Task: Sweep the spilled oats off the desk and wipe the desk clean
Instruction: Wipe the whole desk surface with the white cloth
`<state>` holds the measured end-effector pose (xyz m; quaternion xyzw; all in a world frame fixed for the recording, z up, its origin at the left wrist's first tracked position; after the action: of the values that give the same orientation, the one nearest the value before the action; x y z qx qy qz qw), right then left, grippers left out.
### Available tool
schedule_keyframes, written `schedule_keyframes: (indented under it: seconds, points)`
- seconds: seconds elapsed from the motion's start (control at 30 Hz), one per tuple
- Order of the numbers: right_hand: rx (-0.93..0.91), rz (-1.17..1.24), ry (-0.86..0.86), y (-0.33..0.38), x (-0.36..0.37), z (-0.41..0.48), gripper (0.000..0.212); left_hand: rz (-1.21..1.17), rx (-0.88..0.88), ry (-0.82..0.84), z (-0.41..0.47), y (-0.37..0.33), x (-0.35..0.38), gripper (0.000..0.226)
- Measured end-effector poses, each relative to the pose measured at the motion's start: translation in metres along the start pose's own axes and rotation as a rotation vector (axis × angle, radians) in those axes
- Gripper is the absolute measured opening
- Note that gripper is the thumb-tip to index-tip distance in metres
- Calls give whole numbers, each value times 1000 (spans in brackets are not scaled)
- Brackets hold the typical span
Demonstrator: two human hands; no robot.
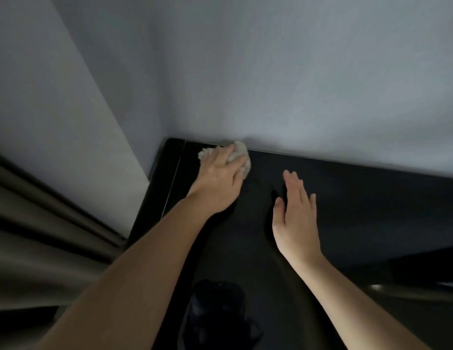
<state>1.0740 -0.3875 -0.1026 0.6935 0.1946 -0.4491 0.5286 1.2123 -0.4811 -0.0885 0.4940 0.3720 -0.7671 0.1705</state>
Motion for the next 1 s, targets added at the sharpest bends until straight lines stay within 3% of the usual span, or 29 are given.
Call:
schedule_keyframes:
  seconds: [0.07, 0.13, 0.23, 0.33, 0.5, 0.57, 0.67, 0.73, 0.83, 0.9, 0.93, 1.0]
  points:
    - [-8, 87, -8, 1, -6, -1, 60, -248, -4, 60, -13, -11, 1, 52]
    - [-84, 120, -7, 19, -9, -4, 61, -335, -32, -41, -36, -9, -19, 59]
    - [-263, -22, 8, 74, 14, -7, 55, -143, -224, -192, -85, 26, -44, 63]
    - [-313, -120, 27, 107, 49, -5, 52, 36, -425, -84, -138, 51, -35, 61]
    - [-342, 111, -61, 88, 15, 10, 12, 40, -412, -128, -157, 58, -30, 62]
    - [-189, 365, -39, 71, -15, 20, 4, 39, -414, -145, -156, 58, -31, 61]
    - [287, 912, 200, 31, -28, 41, 17, 43, -408, -158, -156, 56, -33, 60]
    - [491, 1005, 184, -2, -38, 47, 21, 45, -413, -165, -157, 55, -35, 60]
    - [481, 818, -150, -43, -80, 45, 27, 63, -396, -176, -156, 54, -37, 60]
    - [179, 532, -341, -26, -107, 36, 33, 79, -376, -179, -157, 53, -36, 60]
    - [-24, 346, -371, -7, -107, 33, 35, 79, -380, -178, -157, 54, -36, 60]
    - [-259, -4, -187, 17, -70, 34, 39, 69, -403, -178, -157, 54, -37, 60]
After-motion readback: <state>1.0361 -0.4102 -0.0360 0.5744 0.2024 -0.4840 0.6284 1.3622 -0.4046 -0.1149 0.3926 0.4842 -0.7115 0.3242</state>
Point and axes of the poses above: each hand's wrist, its own z-axis towards the middle knuckle, its own x-axis out of the palm, y = z × x, the point moved 9 cm from there along z, towards the middle knuckle, and after that the axes turned 13 degrees about x, right-handed, at the moved point
